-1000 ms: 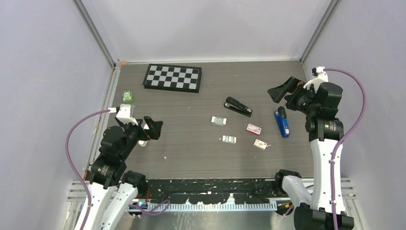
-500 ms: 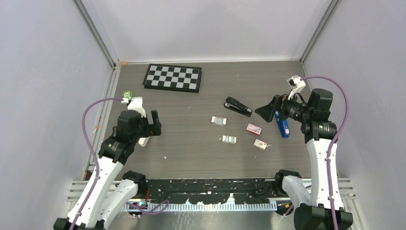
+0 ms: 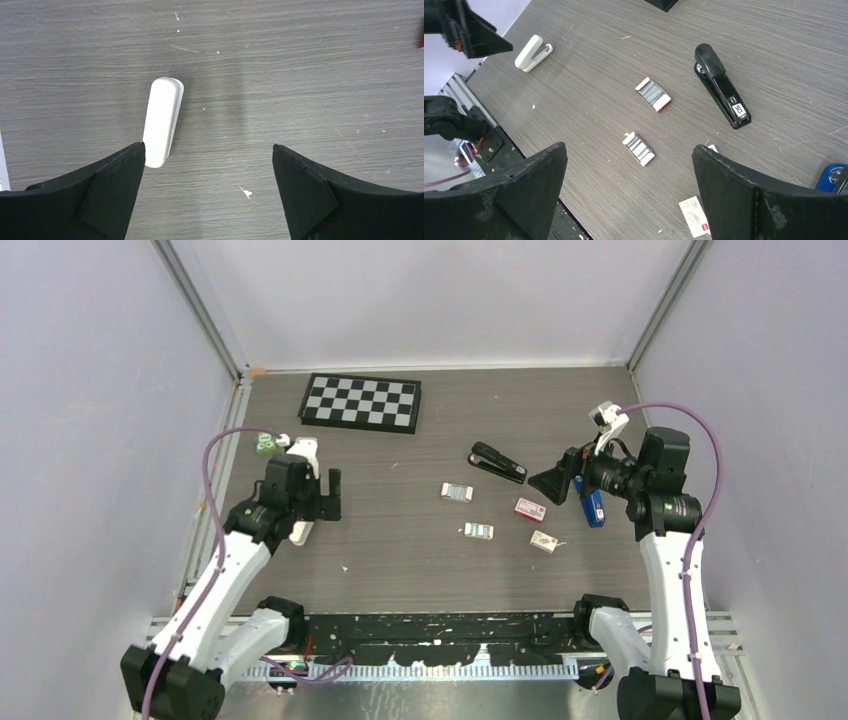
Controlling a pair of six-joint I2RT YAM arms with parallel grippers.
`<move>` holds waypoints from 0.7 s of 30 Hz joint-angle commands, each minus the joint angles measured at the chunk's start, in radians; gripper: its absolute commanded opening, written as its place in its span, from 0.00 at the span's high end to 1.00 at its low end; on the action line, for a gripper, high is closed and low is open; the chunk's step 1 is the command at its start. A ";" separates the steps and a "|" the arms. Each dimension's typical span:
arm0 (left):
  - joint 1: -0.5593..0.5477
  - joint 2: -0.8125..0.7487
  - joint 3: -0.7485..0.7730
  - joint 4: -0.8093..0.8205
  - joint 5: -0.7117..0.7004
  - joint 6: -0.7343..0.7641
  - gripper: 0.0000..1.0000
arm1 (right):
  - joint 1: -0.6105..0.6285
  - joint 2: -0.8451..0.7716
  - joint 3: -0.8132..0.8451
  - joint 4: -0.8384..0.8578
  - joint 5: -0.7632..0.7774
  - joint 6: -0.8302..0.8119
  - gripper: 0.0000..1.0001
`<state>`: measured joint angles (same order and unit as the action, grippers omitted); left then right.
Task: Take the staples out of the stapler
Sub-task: Pick up the stapler from the center of the board.
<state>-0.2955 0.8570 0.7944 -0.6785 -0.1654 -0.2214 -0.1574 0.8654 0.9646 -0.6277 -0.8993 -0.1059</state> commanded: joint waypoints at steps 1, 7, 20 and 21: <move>-0.002 0.115 0.065 0.010 -0.051 0.031 0.00 | 0.018 -0.017 0.002 -0.012 -0.004 -0.040 0.01; 0.062 0.313 0.170 -0.031 -0.048 0.034 0.05 | 0.035 -0.022 0.002 -0.023 0.005 -0.050 0.01; 0.254 0.470 0.200 -0.018 0.143 0.072 0.02 | 0.066 -0.038 0.005 -0.037 0.056 -0.064 0.00; 0.254 0.477 0.197 -0.015 0.142 0.078 0.03 | 0.067 -0.041 0.005 -0.037 0.059 -0.065 0.00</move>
<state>-0.0414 1.3090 0.9771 -0.7002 -0.0479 -0.1780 -0.0978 0.8505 0.9646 -0.6819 -0.8608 -0.1558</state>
